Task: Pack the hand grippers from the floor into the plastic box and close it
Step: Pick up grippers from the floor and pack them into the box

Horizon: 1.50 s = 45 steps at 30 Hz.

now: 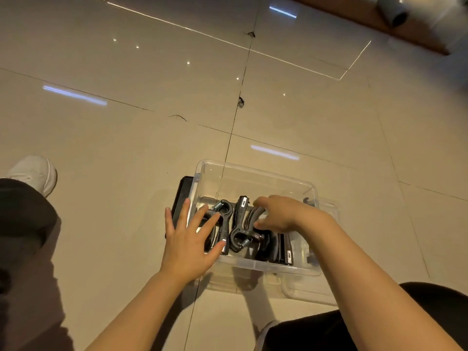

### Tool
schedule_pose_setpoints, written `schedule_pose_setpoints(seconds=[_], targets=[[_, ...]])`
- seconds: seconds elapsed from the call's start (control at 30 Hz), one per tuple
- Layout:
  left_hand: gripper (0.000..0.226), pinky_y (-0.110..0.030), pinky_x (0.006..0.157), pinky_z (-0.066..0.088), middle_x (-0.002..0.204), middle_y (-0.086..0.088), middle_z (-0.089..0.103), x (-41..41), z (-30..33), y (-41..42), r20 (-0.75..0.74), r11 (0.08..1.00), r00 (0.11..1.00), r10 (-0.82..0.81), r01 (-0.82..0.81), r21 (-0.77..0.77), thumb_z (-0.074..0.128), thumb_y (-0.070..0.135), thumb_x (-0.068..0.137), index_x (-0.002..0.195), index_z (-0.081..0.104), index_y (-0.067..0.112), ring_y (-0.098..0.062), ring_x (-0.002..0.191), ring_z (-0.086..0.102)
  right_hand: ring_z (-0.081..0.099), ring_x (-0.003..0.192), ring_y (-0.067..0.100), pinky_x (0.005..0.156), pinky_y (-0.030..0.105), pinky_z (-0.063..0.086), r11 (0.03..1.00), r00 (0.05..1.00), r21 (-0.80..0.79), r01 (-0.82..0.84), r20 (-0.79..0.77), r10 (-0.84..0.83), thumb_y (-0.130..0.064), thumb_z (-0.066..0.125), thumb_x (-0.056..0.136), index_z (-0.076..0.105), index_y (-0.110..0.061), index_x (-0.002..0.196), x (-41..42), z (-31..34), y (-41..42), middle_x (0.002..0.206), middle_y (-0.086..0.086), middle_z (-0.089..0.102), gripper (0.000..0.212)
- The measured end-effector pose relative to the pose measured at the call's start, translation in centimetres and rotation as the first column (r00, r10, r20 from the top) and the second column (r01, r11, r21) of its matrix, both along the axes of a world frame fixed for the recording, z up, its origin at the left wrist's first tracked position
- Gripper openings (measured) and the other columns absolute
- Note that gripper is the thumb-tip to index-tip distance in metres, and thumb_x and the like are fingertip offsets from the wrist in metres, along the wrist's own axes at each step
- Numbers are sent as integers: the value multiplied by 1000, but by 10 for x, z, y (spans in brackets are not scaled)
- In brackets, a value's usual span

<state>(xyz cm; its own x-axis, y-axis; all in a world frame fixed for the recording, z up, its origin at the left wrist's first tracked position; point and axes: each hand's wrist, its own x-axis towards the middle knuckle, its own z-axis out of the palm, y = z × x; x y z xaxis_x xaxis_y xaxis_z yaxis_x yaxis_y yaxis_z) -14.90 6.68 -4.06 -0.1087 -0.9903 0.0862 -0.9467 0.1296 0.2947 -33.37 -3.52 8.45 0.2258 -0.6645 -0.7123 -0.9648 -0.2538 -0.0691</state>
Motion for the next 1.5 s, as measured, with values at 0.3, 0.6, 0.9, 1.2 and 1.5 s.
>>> schedule_pose_setpoints(seconds=[0.3,0.6,0.9,1.2,1.5], targets=[[39,-30,80,48,106,3,65,-2,102,85,-304,980,953,7,-67,-186,44,35,81,107,67,16,-16,95,62,44,126,19,101,36,39,936,989,-347,-59,107,102,-45,52,92,36,-30,140,-17,113,84,142,-2,44,53],[30,-26,46,50,80,9,66,20,217,144,-265,921,960,89,-181,-346,51,41,82,102,65,23,-11,63,61,51,114,11,95,32,45,816,903,-575,-65,314,293,-42,54,91,49,-29,130,26,186,169,130,-7,54,41],[26,-9,54,34,81,8,67,76,292,172,-281,796,946,161,-292,-529,54,40,84,99,67,22,-7,68,59,53,107,8,85,24,47,704,779,-702,-108,380,499,-44,57,89,50,-31,128,86,265,210,128,-9,55,41],[25,-12,64,35,93,15,63,147,307,187,-282,812,901,329,-422,-404,54,45,89,106,64,30,-4,86,57,52,111,10,91,28,48,727,690,-680,-92,483,539,-45,61,86,52,-30,125,185,231,181,130,-9,52,43],[30,-34,81,50,97,20,57,276,285,112,-219,765,791,571,-610,-208,51,53,87,109,61,36,-6,94,56,50,109,4,87,19,45,835,590,-525,-166,625,511,-45,59,87,49,-34,126,287,178,87,128,-16,47,42]])
